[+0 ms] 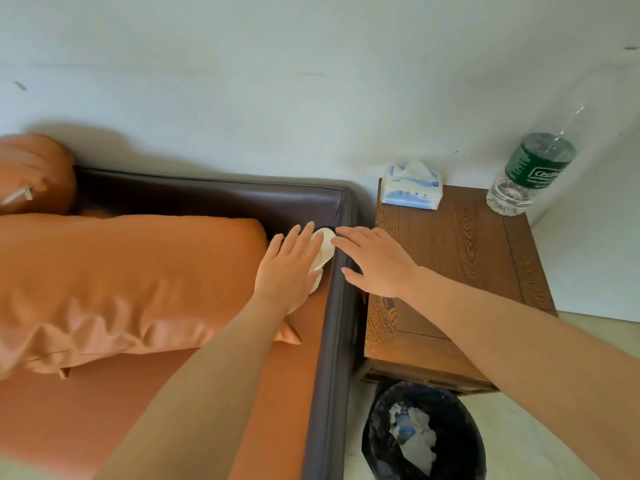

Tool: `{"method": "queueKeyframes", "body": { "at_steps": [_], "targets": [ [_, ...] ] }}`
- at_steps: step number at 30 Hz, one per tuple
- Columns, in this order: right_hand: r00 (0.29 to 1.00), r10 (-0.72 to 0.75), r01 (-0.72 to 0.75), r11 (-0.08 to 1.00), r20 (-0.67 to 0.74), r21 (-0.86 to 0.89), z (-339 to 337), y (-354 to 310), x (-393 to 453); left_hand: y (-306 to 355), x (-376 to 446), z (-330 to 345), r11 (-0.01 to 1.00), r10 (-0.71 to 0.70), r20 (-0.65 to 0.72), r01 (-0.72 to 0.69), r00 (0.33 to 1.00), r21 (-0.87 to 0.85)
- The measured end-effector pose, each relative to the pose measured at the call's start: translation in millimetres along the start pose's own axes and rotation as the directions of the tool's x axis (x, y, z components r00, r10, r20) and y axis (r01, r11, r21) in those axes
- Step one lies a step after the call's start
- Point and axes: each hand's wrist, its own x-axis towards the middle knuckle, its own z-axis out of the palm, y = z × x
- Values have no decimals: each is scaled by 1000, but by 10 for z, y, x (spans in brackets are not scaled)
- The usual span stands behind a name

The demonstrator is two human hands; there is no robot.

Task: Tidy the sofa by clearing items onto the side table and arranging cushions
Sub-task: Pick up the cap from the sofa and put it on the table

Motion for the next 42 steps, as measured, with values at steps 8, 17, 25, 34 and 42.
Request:
{"method": "queueKeyframes", "body": {
  "at_steps": [8,17,25,34,42],
  "targets": [
    [998,40,-40,999,49,0,448,-227,477,-353,34,591,1000,1,59,1,998,-19],
    [974,159,-152,987,158,-58,1431,-306,1213,-586,412,1668,990,106,193,-84,975,-116],
    [920,239,-187,964,310,-189,1947,-262,1522,-517,633,2224,991,37,287,1,957,-134],
    [813,313,-135,921,491,-365,2287,-141,1768,-243,873,2576,998,-1,451,30,892,-56],
    [837,264,-36,900,480,-434,2204,-194,1764,-240,929,2516,997,20,454,14,891,-71]
  ]
}}
